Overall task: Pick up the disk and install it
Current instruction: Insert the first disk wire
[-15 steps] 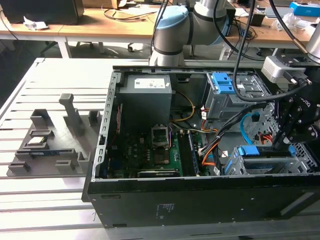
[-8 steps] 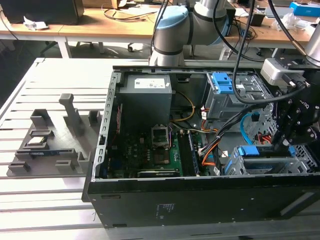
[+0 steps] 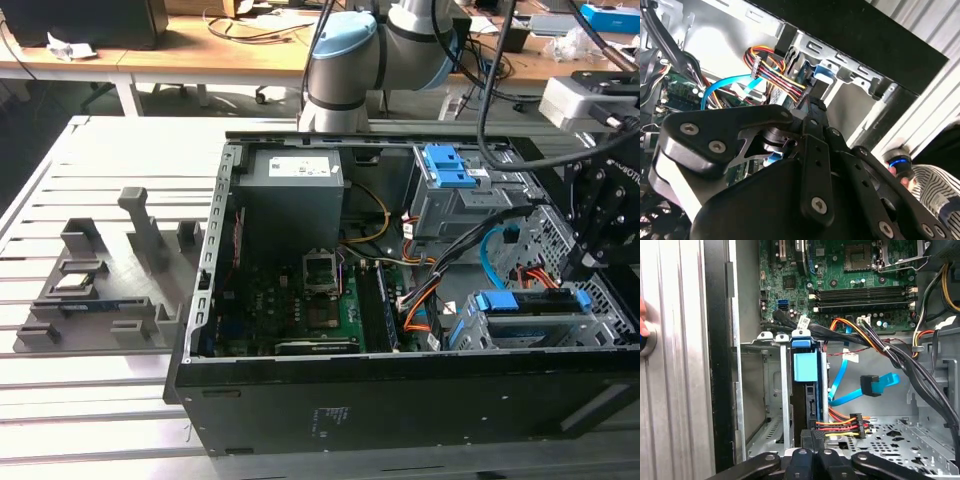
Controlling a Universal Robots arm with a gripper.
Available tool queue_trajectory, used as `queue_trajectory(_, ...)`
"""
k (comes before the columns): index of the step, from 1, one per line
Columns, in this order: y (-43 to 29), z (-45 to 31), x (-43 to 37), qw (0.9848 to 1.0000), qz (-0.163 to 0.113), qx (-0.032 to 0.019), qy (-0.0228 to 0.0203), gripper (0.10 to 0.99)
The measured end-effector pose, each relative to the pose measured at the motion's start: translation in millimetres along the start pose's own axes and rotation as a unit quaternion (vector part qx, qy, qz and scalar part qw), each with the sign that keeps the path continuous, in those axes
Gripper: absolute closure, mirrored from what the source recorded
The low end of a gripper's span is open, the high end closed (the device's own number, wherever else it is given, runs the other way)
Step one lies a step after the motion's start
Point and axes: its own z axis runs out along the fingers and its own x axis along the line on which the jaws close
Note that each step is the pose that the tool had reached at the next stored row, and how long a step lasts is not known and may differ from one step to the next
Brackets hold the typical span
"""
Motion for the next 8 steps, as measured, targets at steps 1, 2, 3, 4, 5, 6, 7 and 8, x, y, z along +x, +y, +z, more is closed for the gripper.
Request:
queue_trajectory(1, -0.1, -7.2, 0.9, 1.0000, 0.000, -0.0001, 0.0003, 0.980)
queue_trajectory(2, -0.2, -16.5, 1.3, 1.0000, 0.000, 0.0001, 0.0010, 0.980)
queue_trajectory(3, -0.3, -18.5, 1.5, 1.0000, 0.000, 0.0001, 0.0011, 0.980)
queue_trajectory(4, -0.3, -19.4, 1.6, 1.0000, 0.000, 0.0001, 0.0011, 0.980)
queue_trajectory(5, -0.3, -19.4, 1.6, 1.0000, 0.000, 0.0000, 0.0010, 0.980)
queue_trajectory(6, -0.3, -19.4, 1.6, 1.0000, 0.000, 0.0000, 0.0010, 0.980)
queue_trajectory(7, -0.3, -19.6, 1.6, 1.0000, 0.000, 0.0001, 0.0011, 0.980)
queue_trajectory(8, -0.3, -19.6, 1.6, 1.0000, 0.000, 0.0001, 0.0011, 0.980)
